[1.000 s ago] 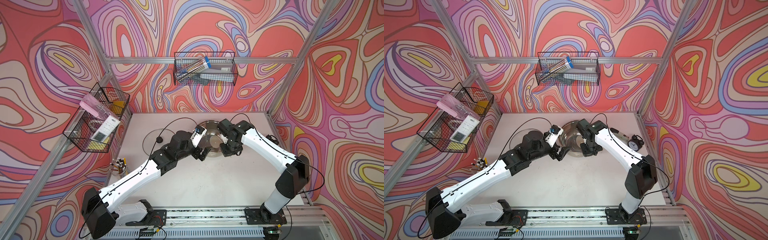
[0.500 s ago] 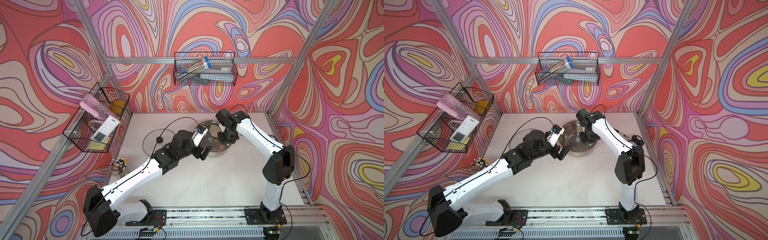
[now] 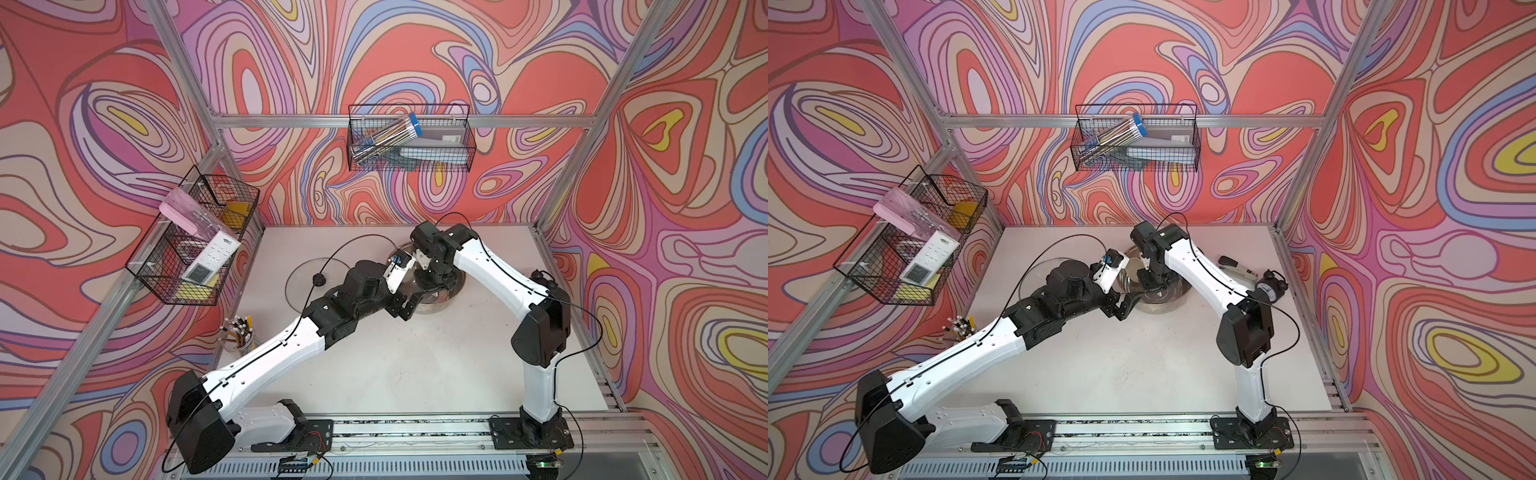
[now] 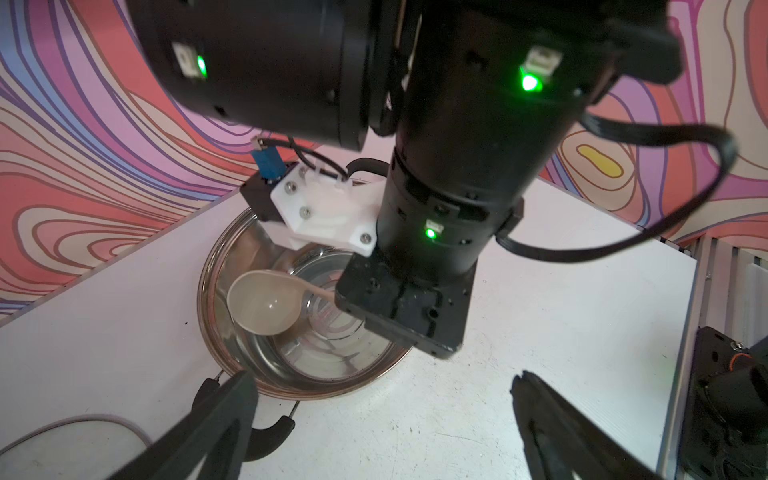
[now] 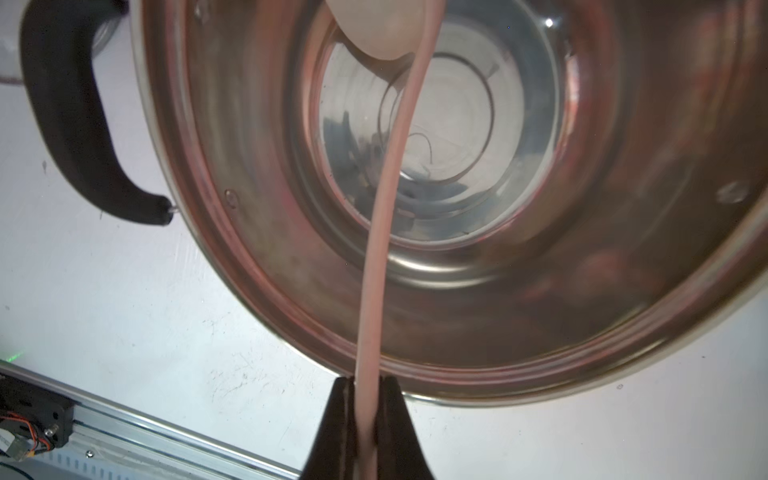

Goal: Stir the soup with a spoon
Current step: Stir the soup in the pan with a stick.

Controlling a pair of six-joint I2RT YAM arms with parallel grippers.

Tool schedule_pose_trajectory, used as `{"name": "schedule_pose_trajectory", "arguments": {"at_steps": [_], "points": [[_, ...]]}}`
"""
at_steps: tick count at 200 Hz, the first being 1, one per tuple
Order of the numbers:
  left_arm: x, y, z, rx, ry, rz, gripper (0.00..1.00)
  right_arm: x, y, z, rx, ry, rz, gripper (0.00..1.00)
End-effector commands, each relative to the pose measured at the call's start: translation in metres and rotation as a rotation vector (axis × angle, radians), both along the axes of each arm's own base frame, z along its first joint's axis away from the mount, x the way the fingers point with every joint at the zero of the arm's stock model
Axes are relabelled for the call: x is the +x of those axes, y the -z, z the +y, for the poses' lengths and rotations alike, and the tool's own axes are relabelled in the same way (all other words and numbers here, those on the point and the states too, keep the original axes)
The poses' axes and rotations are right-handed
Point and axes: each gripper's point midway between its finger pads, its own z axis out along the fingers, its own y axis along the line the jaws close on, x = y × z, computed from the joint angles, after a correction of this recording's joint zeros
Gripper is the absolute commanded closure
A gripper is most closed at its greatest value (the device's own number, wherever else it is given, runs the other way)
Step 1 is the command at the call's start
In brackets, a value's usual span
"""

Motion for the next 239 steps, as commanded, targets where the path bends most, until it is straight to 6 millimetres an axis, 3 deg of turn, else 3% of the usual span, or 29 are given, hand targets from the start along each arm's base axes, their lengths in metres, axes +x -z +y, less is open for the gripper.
{"name": "schedule_pose_trajectory", "arguments": {"at_steps": [1,30,38,67,97,128,153,159,185,212,239], "points": [[0.0,-0.022,-0.003,-0.051,0.0,-0.035,0.01,-0.019,-0.014,-0.004,0.032,0.0,-0.016,1.0],[0.0,-0.021,-0.002,-0.053,-0.003,-0.032,0.01,-0.04,-0.007,-0.028,-0.019,0.024,-0.01,1.0],[-0.001,-0.021,-0.002,-0.055,-0.003,-0.03,0.01,-0.046,-0.014,-0.037,-0.025,0.034,-0.036,1.0],[-0.001,-0.02,-0.005,-0.062,0.001,-0.024,0.01,-0.053,-0.005,-0.072,-0.132,0.076,-0.054,1.0],[0.0,-0.021,-0.008,-0.068,0.003,-0.022,0.01,-0.044,-0.001,-0.096,-0.141,0.155,-0.055,1.0],[0.0,-0.022,-0.009,-0.065,0.007,-0.024,0.01,-0.019,-0.005,-0.103,-0.148,0.182,-0.089,1.0],[0.0,-0.023,-0.007,-0.057,0.003,-0.033,0.01,0.006,-0.009,-0.098,-0.137,0.19,-0.119,1.0],[0.0,-0.023,-0.007,-0.056,0.0,-0.036,0.01,0.013,-0.003,-0.095,-0.145,0.185,-0.108,1.0],[0.0,-0.025,-0.004,-0.051,-0.005,-0.046,0.01,0.036,-0.007,-0.075,-0.099,0.16,-0.118,1.0],[0.0,-0.024,-0.003,-0.045,-0.01,-0.048,0.01,0.045,-0.008,-0.046,-0.032,0.114,-0.092,1.0],[0.001,-0.025,-0.003,-0.048,-0.012,-0.052,0.01,0.036,-0.011,-0.014,-0.019,0.022,-0.094,1.0]]}}
